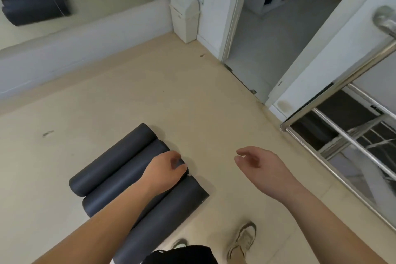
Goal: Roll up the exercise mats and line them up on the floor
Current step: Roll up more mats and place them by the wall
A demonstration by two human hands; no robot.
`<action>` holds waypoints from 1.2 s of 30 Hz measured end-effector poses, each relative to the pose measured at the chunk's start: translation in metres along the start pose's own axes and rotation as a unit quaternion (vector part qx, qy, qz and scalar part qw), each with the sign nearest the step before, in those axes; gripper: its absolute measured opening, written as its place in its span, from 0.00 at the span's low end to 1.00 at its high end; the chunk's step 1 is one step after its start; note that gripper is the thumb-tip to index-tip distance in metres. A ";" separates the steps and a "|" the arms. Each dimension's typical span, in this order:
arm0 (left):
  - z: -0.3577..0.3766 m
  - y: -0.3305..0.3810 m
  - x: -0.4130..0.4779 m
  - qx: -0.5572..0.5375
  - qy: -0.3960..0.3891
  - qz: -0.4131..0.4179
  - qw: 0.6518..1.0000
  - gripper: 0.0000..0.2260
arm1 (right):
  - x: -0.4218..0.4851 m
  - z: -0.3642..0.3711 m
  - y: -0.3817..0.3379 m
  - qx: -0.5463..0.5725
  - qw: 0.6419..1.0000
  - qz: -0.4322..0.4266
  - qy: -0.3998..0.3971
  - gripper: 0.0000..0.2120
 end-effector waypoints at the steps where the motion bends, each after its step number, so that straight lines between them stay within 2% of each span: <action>1: 0.005 0.010 0.018 -0.005 0.002 -0.011 1.000 0.14 | 0.021 -0.013 0.005 -0.006 1.000 -0.006 -0.003 0.08; 4: 0.016 0.037 0.069 -0.026 0.022 -0.039 0.999 0.20 | 0.087 -0.049 0.019 -0.035 0.999 -0.031 -0.024 0.09; 9: 0.023 0.083 0.128 -0.081 0.080 -0.099 0.989 0.20 | 0.197 -0.098 0.013 -0.084 0.989 -0.073 -0.093 0.11; 13: 0.002 0.103 0.157 -0.130 0.120 -0.136 0.975 0.20 | 0.279 -0.097 -0.030 -0.128 0.973 -0.115 -0.157 0.12; 18: -0.058 0.083 0.196 -0.161 0.179 -0.196 0.950 0.20 | 0.366 -0.060 -0.122 -0.156 0.941 -0.183 -0.239 0.11; 21: -0.098 0.057 0.244 -0.181 0.209 -0.228 0.934 0.20 | 0.433 -0.029 -0.173 -0.179 0.923 -0.215 -0.263 0.11; 27: -0.174 0.015 0.345 -0.221 0.227 -0.301 0.900 0.22 | 0.557 0.033 -0.279 -0.224 0.891 -0.226 -0.323 0.13; 31: -0.221 0.005 0.388 -0.248 0.226 -0.329 0.883 0.24 | 0.608 0.058 -0.347 -0.225 0.875 -0.250 -0.347 0.11; 36: -0.271 -0.020 0.440 -0.300 0.270 -0.373 0.835 0.23 | 0.682 0.115 -0.419 -0.267 0.828 -0.281 -0.405 0.10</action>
Point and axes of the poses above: each hand's wrist, its own x-axis towards the middle knuckle, its own z-axis out of the palm, y = z × x, the point moved 6 cm from there along x, towards the middle knuckle, and after that the axes turned 1 degree about -x, right-handed, at the moved point
